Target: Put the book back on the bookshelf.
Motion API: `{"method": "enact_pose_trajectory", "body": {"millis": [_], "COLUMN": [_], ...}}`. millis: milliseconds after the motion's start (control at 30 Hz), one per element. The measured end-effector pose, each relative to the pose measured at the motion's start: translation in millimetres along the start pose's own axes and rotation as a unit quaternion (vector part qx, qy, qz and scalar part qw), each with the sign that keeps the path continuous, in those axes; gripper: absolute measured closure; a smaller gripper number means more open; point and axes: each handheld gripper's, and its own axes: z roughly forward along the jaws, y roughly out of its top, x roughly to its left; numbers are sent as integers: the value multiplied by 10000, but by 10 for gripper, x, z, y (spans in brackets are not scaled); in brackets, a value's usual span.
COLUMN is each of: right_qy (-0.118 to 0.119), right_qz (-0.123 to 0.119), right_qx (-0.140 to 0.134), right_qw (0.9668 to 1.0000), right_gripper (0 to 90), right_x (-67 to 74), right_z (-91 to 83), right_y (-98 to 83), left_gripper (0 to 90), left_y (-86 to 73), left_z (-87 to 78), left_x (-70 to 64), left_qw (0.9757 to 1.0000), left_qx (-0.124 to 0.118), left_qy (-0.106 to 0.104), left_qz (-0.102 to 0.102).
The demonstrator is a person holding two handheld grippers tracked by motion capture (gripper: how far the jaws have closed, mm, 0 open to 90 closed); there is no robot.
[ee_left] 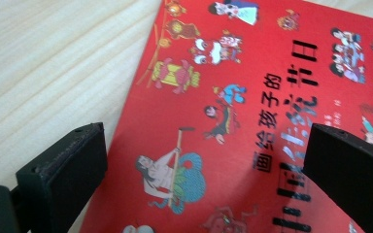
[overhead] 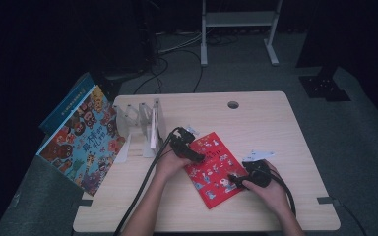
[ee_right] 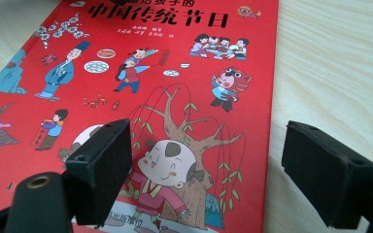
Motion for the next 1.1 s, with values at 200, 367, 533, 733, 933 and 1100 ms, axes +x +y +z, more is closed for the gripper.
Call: {"method": "enact_pose_trajectory", "body": {"millis": [200, 367, 533, 733, 933, 1100], "right_qy": [1, 12, 40, 258, 274, 326], "right_qz": [-23, -2, -12, 31, -36, -99], "right_qx": [17, 36, 34, 13, 33, 60], "right_qw": [10000, 10000, 10000, 9997, 9996, 9994], "right_gripper": [172, 167, 167, 162, 157, 155], "right_x": [-4, -11, -27, 3, 40, 64], "right_z": [-8, -18, -49, -70, -110, -142], "right_y": [-5, -14, -46, -104, -145, -174], "left_gripper": [0, 0, 0, 0, 0, 0], "left_y": [-36, -58, -110, -168, -241, -302], "left_z": [66, 43, 9, -32, -76, -122], "left_x": [52, 26, -22, -77, -143, -200], "left_qw": [9994, 9994, 9993, 9992, 9987, 9983], "left_qx": [-10, 58, 75, 110, 105, 164], "left_qy": [-269, -292, -331, -397, -490, -536], "left_qz": [-224, -177, -121, 3, 92, 172]}}
